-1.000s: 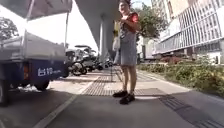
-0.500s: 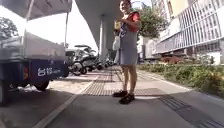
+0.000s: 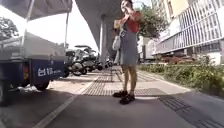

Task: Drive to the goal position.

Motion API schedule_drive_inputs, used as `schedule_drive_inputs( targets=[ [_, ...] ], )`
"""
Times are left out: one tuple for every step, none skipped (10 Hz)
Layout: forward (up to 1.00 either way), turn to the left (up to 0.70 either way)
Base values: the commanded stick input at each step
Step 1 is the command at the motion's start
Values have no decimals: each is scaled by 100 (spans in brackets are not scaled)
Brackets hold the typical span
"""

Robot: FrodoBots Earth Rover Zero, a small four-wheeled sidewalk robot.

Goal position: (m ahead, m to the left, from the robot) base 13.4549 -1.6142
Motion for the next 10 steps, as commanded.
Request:
schedule_drive_inputs(
  targets=[
    [0,3],
    [0,2],
    [0,2],
    [0,2],
    [0,2],
    [0,2],
    [0,1],
    [0,0],
    [4,1],
    [4,0]
  ],
)
